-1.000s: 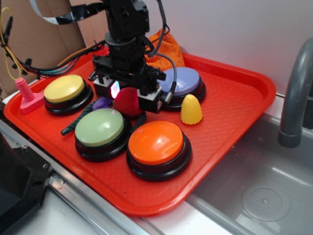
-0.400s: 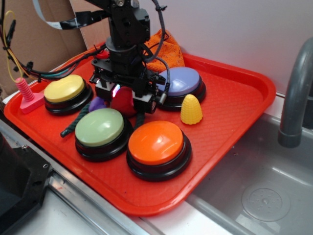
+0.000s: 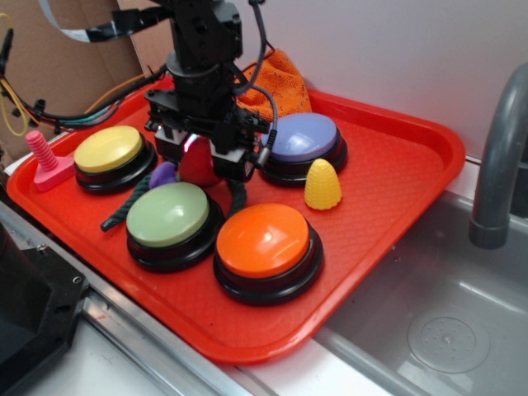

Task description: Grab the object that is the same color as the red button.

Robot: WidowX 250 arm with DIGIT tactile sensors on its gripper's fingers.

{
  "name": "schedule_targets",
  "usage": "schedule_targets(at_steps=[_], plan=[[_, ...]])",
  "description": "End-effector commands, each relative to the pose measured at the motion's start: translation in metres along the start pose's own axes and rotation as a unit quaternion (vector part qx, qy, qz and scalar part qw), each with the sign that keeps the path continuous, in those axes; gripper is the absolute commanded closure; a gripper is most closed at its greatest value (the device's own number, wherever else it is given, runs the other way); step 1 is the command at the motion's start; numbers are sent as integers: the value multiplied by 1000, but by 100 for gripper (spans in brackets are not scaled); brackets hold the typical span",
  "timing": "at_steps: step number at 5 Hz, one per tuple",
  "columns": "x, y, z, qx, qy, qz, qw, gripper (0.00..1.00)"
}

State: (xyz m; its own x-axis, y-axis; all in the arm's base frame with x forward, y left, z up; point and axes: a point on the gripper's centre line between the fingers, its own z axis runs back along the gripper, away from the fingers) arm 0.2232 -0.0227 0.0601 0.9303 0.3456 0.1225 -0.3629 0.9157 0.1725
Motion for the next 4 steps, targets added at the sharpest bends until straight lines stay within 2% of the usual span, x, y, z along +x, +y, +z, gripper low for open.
schedule_targets(at_steps=[1, 2, 3, 4], plan=[[11, 23, 77, -122, -21, -64, 990, 100], [4, 55, 103, -141, -36, -82, 986, 100], [-2, 82, 113, -147, -44, -52, 987, 100], [2, 74, 114, -98, -45, -53, 993, 100]])
